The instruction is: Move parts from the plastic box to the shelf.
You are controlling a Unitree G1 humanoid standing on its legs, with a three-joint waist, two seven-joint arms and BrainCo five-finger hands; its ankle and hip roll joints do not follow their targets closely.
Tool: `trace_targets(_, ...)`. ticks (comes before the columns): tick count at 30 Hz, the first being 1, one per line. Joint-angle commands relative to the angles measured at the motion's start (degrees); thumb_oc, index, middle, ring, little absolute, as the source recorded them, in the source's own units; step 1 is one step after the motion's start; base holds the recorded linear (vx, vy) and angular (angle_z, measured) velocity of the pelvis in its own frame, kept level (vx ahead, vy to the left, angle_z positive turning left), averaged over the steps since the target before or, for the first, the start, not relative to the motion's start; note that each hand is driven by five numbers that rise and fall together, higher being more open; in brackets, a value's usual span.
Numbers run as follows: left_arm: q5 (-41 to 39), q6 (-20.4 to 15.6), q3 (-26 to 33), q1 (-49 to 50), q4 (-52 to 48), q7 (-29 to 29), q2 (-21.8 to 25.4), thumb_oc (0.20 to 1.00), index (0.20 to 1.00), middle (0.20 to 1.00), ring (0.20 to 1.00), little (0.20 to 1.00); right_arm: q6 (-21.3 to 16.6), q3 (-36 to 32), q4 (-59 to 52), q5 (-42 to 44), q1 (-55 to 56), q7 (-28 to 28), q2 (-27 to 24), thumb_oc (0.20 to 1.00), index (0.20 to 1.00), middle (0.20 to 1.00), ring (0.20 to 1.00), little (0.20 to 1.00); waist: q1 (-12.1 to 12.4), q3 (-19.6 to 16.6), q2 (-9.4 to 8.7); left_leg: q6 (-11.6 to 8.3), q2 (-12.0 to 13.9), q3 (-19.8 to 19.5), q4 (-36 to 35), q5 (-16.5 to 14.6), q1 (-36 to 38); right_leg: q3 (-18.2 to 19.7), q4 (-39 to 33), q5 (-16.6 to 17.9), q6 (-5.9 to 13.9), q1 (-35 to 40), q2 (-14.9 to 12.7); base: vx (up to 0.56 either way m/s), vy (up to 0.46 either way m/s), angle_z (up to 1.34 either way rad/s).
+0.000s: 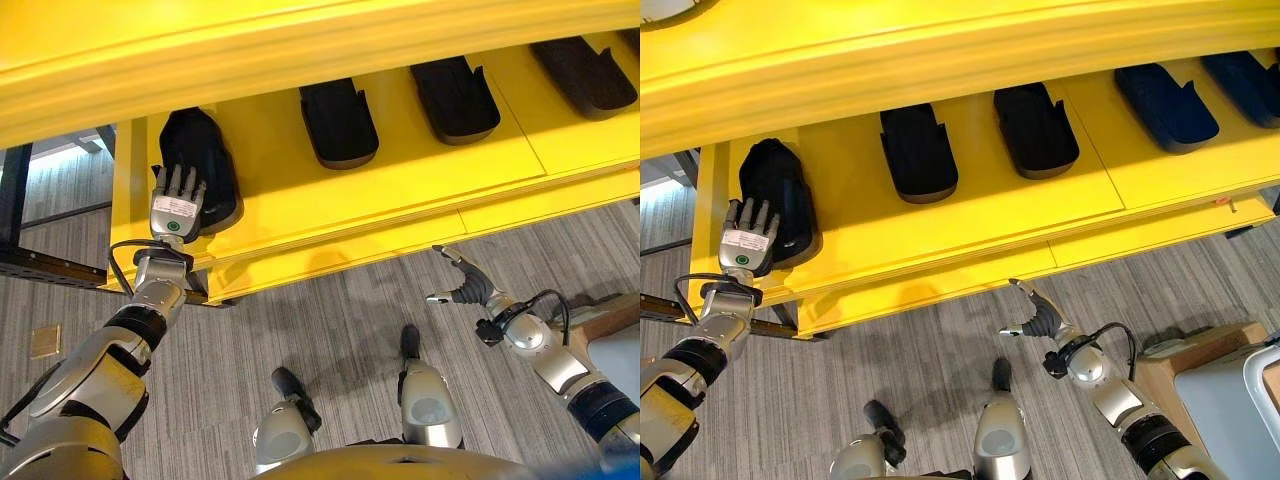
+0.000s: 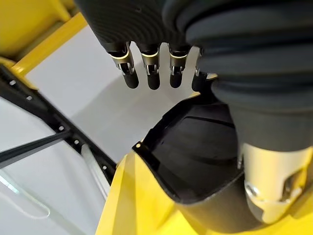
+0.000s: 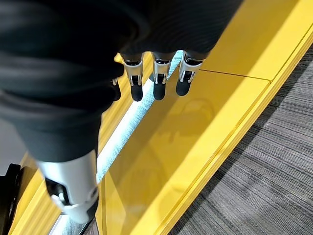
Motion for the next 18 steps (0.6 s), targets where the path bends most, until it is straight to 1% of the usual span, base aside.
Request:
trace_targets(1,-0.87,3.32,3.58,-0.04,0.22,1.83,1.56,1.000,1.000,1.000,1.000,1.000,-2.82,0.32,0.17,-0.78,-0.79,-0.57,1.23,1.000,1.000,1.000,1.000,1.000,0.65,-1.42,-1.25,-0.42,-0.32,-5.80,7.58,-2.99,-4.14,-2.11,8.59,-9.02,0.18,0.87,1.65,0.00,0.000,0.00)
trace_targets(3,0.29,4.35,3.80,0.18,0.59,1.47,0.78,1.000,1.000,1.000,1.000,1.000,-2.55,0.48,0.43,-0.92,-0.95,-0.63,1.55,1.000,1.000,1.000,1.000,1.000,0.76,-1.44,-1.39,-0.33,-0.30,-5.80,7.55,-3.12,-4.03,-2.12,8.46,-8.98,0.16,1.12,1.70,0.00,0.000,0.00)
trace_targets(7,-1.97,5.61,3.95,-0.26,1.55,1.60,-0.34,1.000,1.000,1.000,1.000,1.000,-2.52,0.79,0.88,-1.02,-1.49,-0.89,2.12,1.000,1.000,1.000,1.000,1.000,0.86,-1.38,-1.61,-0.45,-0.13,-5.74,7.39,-3.02,-4.07,-2.17,8.19,-8.79,0.18,1.13,1.80,0.00,0.000,0.00)
trace_targets(12,-3.85,5.91,3.89,-2.01,2.40,1.39,-0.69,1.000,1.000,1.000,1.000,1.000,-2.36,1.14,0.56,-0.84,-2.20,-1.38,2.37,1.000,1.000,1.000,1.000,1.000,0.80,-0.92,-1.97,-0.66,0.19,-5.55,7.62,-2.80,-4.49,-2.08,8.30,-8.66,0.21,0.63,1.92,0.00,0.000,0.00)
trace_targets(14,-3.41,7.67,3.69,-2.40,3.29,0.62,-1.27,1.000,1.000,1.000,1.000,1.000,-2.25,1.35,0.74,-0.84,-2.62,-1.60,2.53,1.000,1.000,1.000,1.000,1.000,0.73,-0.84,-2.08,-0.69,0.25,-5.38,7.52,-2.84,-4.49,-2.07,8.20,-8.63,0.18,0.54,1.95,0.00,0.000,0.00)
trace_targets(15,-3.66,7.76,3.75,-2.37,3.44,0.82,-1.34,1.000,1.000,1.000,1.000,1.000,-2.28,1.42,0.79,-0.85,-2.66,-1.70,2.60,1.000,1.000,1.000,1.000,1.000,0.73,-0.81,-2.10,-0.69,0.26,-5.39,7.57,-2.82,-4.52,-2.02,8.23,-8.63,0.17,0.48,1.96,0.00,0.000,0.00)
trace_targets(18,-6.13,7.59,3.89,-2.70,4.31,4.51,-1.41,1.000,1.000,1.000,1.000,1.000,-2.75,1.75,1.27,-0.46,-2.73,-2.30,2.80,1.000,1.000,1.000,1.000,1.000,0.76,-0.74,-2.29,-0.66,0.30,-5.34,7.80,-3.00,-4.66,-2.02,8.32,-8.62,0.13,0.30,1.97,0.00,-0.016,0.00)
